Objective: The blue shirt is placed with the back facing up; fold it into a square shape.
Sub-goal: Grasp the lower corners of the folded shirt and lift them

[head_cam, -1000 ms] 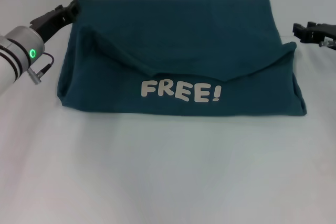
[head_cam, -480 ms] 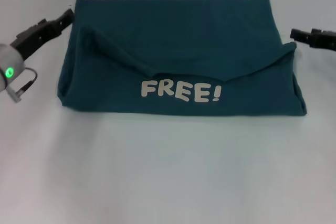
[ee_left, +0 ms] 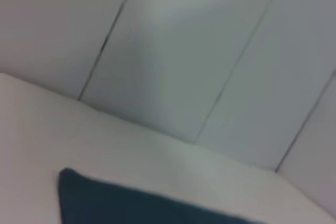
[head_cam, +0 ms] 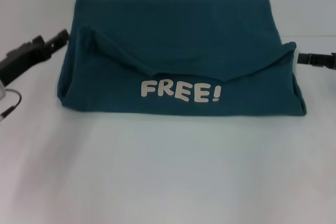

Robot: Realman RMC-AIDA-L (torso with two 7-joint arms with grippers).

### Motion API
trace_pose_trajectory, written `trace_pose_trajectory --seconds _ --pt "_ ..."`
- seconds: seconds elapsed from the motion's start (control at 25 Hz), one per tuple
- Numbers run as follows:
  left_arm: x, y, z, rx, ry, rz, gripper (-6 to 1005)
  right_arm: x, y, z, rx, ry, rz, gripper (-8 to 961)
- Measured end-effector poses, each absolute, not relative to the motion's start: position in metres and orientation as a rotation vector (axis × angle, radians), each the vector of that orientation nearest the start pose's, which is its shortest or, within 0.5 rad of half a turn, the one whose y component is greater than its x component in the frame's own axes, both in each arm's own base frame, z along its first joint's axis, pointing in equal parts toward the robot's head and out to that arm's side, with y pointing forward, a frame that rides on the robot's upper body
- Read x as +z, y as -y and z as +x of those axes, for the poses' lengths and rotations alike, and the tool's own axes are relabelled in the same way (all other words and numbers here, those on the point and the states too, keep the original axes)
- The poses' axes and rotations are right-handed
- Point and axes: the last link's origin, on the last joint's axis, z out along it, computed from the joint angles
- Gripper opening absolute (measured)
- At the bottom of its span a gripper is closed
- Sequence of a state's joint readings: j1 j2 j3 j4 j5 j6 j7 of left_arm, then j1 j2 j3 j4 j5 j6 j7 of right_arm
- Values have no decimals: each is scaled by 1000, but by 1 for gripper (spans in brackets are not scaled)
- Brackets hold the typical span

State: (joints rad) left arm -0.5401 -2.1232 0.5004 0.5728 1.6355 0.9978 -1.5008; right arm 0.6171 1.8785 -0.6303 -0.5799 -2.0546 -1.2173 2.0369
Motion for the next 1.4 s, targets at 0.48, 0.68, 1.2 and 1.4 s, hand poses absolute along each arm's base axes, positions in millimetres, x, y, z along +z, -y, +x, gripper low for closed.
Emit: trace_pose_trajectory --seconds 0.48,0.68,1.2,1.4 --pt "26 -365 -336 -613 1045 -1965 875 91 -398 311 616 -1448 -2110 669" --pt "18 -359 -341 -517 1007 -2033 876 88 -400 310 616 -1449 -2102 668" --pt "-4 -366 -337 -332 892 -2101 875 84 -397 313 630 -1491 -2075 659" --pt "-9 -368 -334 -308 878 -2117 876 83 -397 314 629 -1493 -2069 650"
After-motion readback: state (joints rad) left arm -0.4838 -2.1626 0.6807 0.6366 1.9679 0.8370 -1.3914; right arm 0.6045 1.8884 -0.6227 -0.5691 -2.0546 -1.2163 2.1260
